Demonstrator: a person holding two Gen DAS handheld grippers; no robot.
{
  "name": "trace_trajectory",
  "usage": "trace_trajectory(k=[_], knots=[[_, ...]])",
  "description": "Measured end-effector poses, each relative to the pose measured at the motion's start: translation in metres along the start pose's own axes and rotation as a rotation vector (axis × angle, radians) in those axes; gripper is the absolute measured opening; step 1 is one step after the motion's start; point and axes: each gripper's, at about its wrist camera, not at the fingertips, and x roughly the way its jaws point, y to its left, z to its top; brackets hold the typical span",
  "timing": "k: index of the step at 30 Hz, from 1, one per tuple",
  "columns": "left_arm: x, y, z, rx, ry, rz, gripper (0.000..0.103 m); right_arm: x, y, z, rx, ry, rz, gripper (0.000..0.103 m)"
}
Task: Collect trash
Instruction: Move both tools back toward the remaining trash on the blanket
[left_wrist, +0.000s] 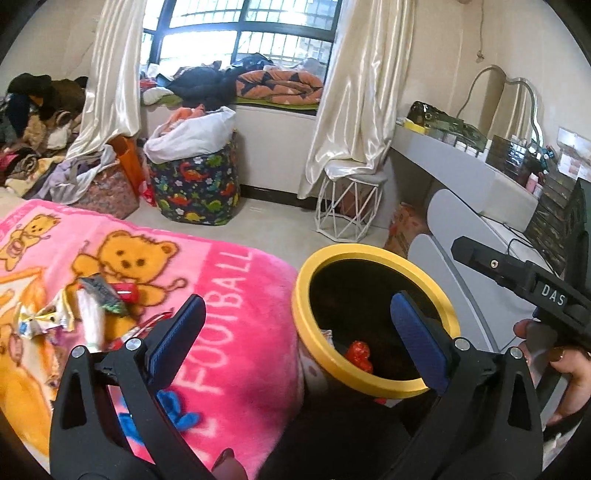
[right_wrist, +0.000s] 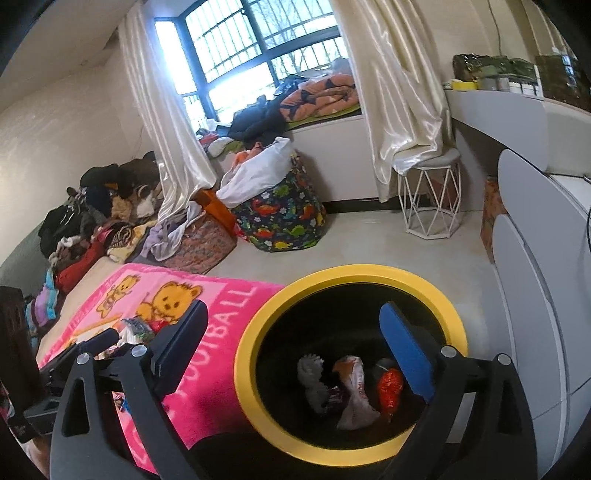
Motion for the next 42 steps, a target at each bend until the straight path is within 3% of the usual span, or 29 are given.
trace_trajectory(k=[20, 42], knots=[[-0.041, 0.057, -0.004, -0.081, -0.061, 0.118, 0.092, 0.010, 0.066, -0.014, -0.129, 0.039, 0.107, 0.092], [-0.071, 0.172, -0.030, -0.271, -0.072, 0.305, 0.092, 0.057, 0.156, -0.059, -0.291, 0.197, 0.236, 0.092]])
